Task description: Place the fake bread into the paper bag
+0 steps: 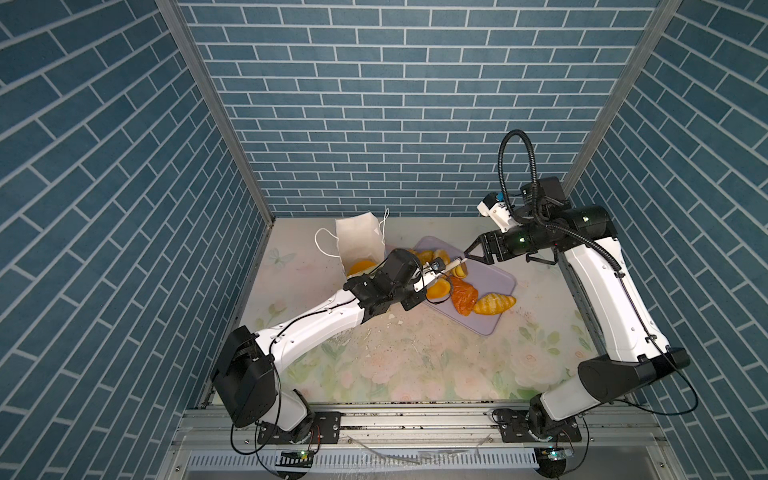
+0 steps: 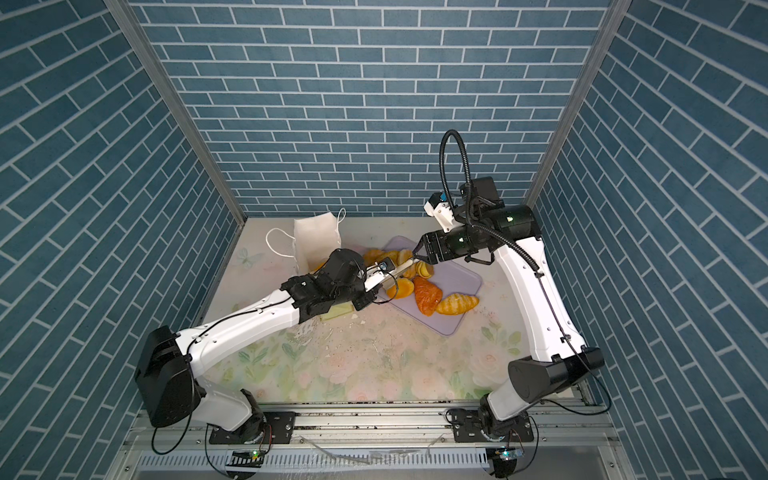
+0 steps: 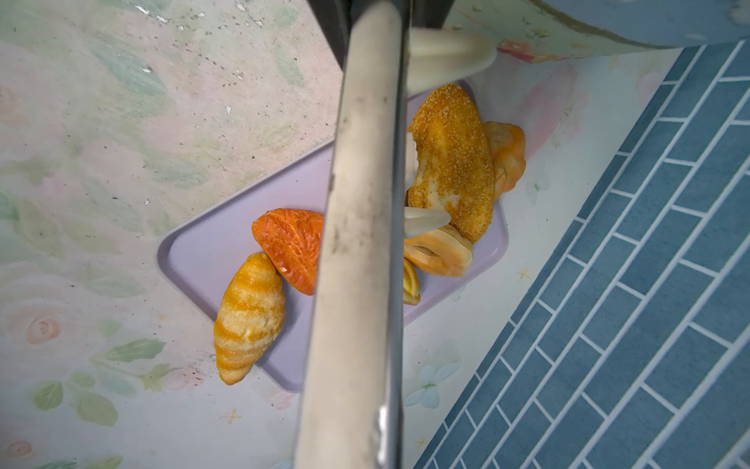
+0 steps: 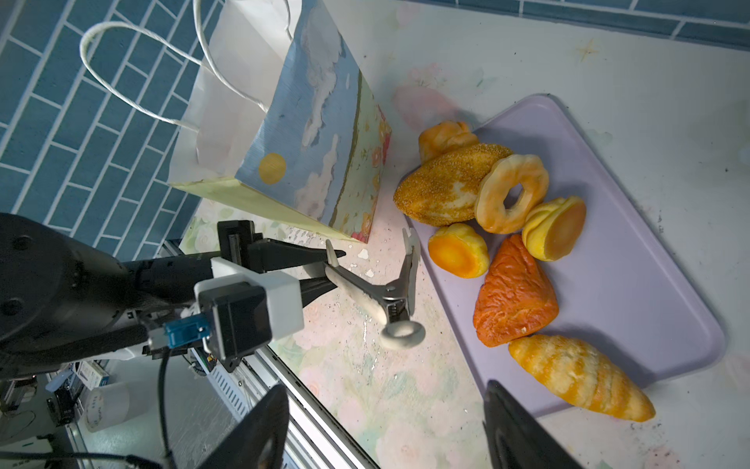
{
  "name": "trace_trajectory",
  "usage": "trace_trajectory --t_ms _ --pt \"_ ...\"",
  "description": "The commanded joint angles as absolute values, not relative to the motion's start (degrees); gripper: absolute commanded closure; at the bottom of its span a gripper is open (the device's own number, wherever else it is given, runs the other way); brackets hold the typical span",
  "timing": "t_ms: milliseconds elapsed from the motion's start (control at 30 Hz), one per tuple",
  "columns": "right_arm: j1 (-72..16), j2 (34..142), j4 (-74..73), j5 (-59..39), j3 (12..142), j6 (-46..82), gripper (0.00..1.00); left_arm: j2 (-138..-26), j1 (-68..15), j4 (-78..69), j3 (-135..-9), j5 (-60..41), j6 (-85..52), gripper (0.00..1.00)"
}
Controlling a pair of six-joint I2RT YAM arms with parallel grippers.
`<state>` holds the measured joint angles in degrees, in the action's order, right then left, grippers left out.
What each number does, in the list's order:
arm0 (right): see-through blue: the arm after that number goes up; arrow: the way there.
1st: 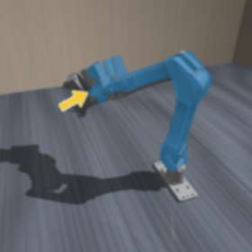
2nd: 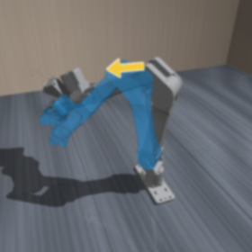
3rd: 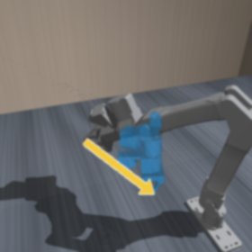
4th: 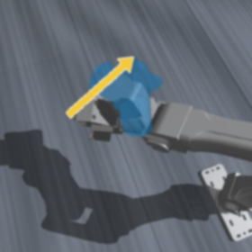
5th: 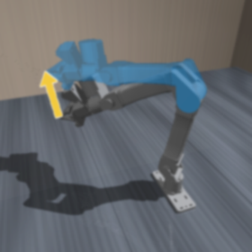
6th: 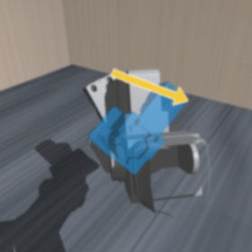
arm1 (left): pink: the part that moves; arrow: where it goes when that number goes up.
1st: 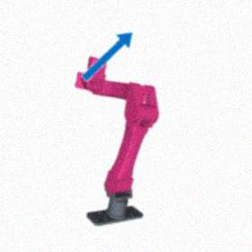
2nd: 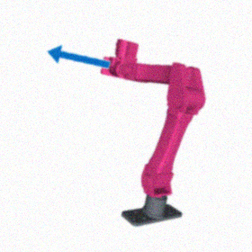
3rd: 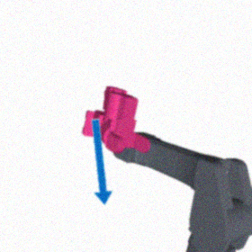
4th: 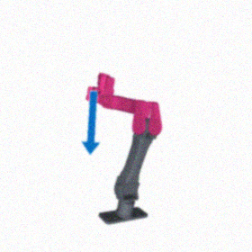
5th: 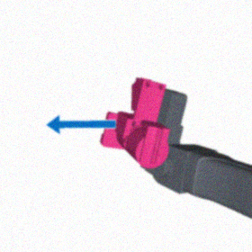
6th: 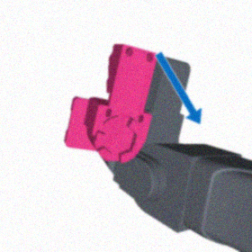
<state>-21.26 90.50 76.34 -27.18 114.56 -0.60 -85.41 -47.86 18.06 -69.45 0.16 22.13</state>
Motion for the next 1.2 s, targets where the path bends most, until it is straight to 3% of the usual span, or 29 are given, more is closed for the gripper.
trace_trajectory --t_ms 0,800,1167 --pt "-21.4 92.9 85.0 -25.0 116.1 -6.8 0.24 -83.8 -49.1 15.2 -69.4 2.1 26.9 0.88" --pt "-25.1 99.7 89.3 -27.8 111.2 -11.1 0.36 -83.8 -54.6 9.0 -66.5 8.3 42.0 0.9" --pt "-26.9 96.1 90.7 -28.7 105.1 -11.8 0.37 -81.4 -55.7 5.0 -63.0 8.0 46.4 0.91"
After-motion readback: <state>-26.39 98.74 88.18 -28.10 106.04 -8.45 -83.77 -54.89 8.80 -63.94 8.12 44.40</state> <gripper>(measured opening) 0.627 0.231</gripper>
